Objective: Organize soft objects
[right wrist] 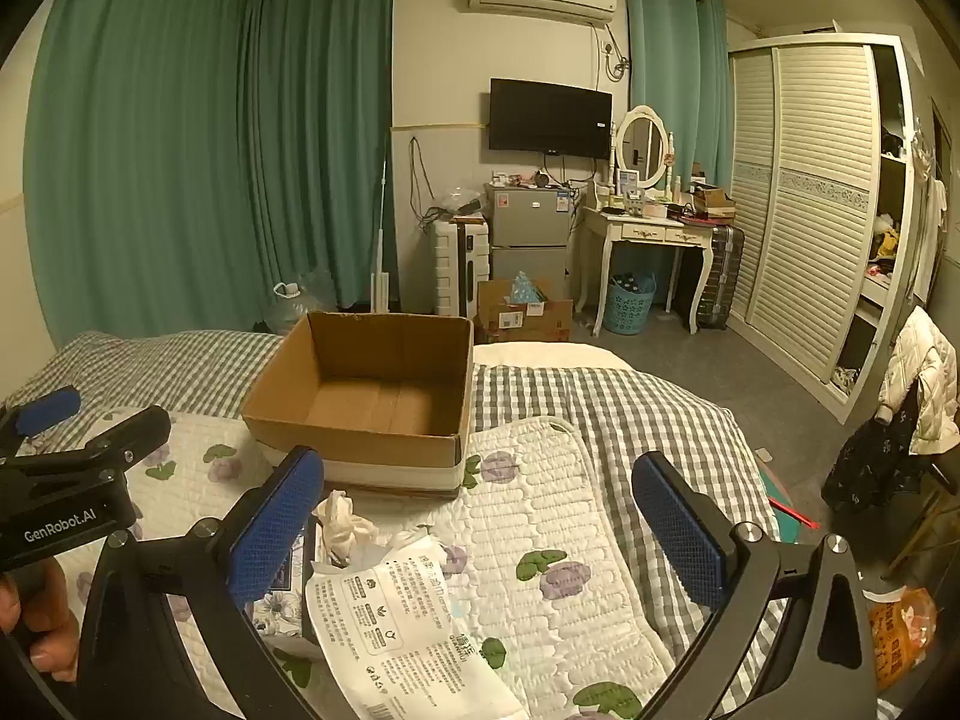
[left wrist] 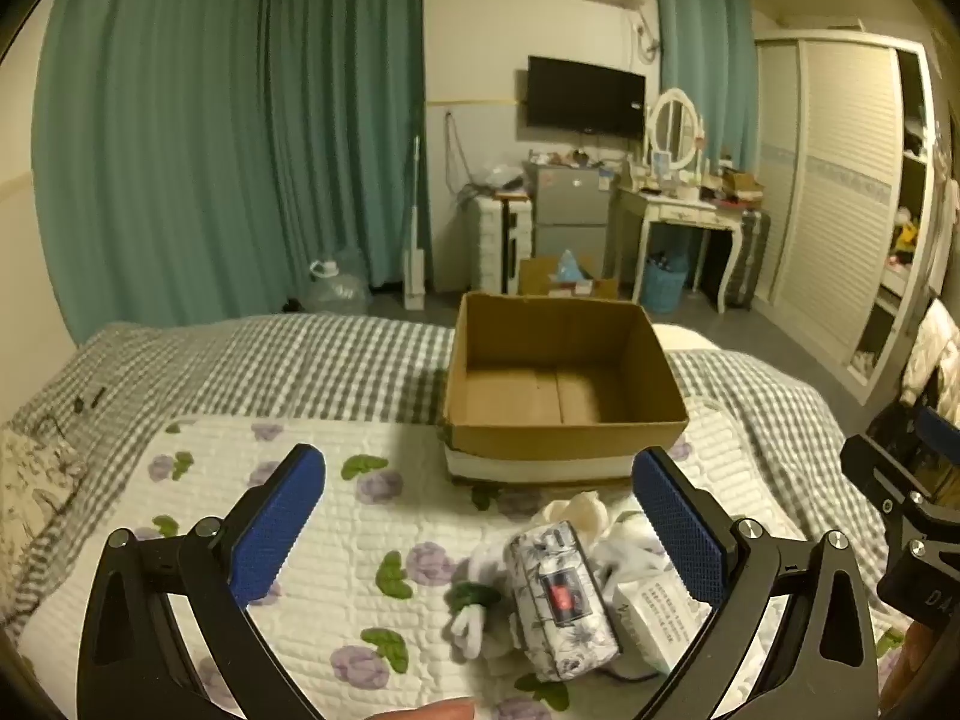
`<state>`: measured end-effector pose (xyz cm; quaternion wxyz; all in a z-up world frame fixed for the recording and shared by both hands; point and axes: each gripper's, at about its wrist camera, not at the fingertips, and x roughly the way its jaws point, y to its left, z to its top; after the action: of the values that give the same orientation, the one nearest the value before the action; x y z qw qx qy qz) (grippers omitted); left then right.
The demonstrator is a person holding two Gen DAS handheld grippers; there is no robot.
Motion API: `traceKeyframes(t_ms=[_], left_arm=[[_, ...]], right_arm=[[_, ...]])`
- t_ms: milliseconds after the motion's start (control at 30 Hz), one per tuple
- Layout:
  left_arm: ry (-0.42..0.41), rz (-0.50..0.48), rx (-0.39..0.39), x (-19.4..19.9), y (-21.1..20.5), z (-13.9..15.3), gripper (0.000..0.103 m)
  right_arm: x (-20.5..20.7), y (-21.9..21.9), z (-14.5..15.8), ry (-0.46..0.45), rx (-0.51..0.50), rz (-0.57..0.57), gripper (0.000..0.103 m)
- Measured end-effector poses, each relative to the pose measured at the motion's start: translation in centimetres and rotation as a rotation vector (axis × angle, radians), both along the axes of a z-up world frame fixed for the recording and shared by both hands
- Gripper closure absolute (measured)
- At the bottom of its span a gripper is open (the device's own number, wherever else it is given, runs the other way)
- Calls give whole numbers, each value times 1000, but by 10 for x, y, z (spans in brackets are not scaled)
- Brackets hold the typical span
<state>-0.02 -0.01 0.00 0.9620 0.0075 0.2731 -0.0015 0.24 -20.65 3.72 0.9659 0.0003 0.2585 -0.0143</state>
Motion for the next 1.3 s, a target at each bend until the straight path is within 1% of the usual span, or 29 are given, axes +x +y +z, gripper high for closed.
traceKeyframes(t_ms=[33, 267, 467, 1300], left_arm=[[17, -1, -15, 1, 0, 0, 0], [4, 3, -2, 0, -5, 2, 0], [-15, 7, -19, -3, 2, 3, 0], [-15, 16, -21, -3, 8, 4, 0]], right_arm=[[0, 0, 0, 6, -1, 0, 0], [-1, 0, 1, -4, 4, 0, 0], [0, 0, 0, -5, 4, 0, 0], [1, 2, -1, -10, 5, 4, 0]])
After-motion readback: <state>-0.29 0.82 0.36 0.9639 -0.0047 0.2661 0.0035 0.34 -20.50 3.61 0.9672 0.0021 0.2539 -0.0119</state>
